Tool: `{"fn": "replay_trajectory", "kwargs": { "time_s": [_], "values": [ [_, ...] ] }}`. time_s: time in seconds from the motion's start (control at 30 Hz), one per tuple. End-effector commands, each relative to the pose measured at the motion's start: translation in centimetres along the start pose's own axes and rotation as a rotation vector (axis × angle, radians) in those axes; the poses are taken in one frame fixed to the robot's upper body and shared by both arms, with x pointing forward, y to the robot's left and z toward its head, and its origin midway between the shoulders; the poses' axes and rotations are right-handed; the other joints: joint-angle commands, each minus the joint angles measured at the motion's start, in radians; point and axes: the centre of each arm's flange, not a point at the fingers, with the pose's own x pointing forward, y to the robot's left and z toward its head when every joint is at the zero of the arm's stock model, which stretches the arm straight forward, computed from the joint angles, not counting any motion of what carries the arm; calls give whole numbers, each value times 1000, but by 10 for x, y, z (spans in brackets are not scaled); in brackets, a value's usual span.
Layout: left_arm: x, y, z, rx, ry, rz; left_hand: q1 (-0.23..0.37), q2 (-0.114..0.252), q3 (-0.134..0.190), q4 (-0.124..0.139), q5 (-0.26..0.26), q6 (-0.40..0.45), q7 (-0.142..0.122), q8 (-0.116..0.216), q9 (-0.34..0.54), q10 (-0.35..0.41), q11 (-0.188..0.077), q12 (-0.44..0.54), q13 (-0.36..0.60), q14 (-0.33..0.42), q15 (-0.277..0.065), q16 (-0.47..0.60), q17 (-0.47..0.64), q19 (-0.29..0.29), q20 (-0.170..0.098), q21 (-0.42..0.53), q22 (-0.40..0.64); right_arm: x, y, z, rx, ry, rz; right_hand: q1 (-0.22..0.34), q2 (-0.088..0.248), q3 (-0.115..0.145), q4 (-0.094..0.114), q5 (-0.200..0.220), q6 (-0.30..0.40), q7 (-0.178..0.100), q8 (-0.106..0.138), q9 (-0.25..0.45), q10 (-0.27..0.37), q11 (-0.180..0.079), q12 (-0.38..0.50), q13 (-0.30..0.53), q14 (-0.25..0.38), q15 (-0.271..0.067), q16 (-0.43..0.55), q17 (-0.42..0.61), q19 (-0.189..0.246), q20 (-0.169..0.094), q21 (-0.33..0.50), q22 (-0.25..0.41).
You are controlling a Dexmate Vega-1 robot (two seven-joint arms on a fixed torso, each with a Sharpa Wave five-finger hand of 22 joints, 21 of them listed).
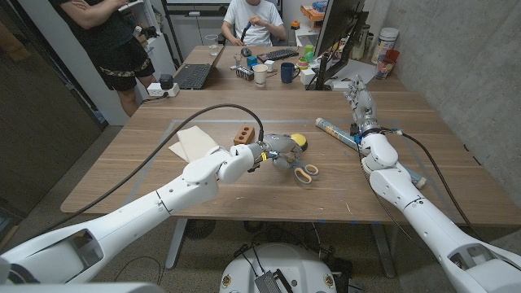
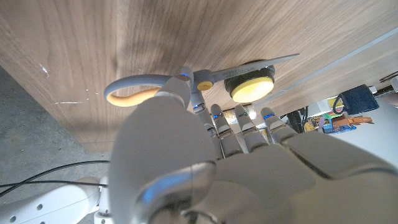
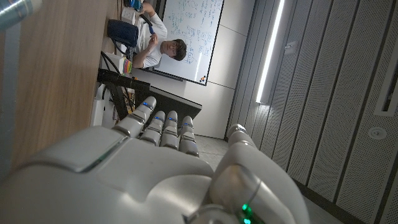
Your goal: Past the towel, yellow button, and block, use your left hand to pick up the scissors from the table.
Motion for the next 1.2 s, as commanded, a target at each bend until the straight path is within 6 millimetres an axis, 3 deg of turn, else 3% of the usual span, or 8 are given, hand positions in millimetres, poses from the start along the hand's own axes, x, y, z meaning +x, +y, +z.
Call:
{"fn": "replay_trajectory", "kwargs": {
  "time_s": [0.03,1.2],
  "values": [
    [-5,23,-3,24,3,26,0,3,7,-1,1,442,49,15,5,8,-4,-6,0,11,-77,-3,1,5,3,1,3,5,4,3,-4,-1,1,-6,2,2,-7,3,7,-3,0,3,5,5,-2,4,13,1,3,5,11,-25,7,4],
    [-29,97,-17,119,21,169,-3,-1,19,-3,1,442,46,28,14,21,-8,-16,1,26,-79,-7,2,7,-3,-1,4,22,24,20,-41,-24,3,-9,2,3,-9,3,10,-4,1,3,8,4,-1,4,16,1,2,5,13,-23,8,5]
  ]
}}
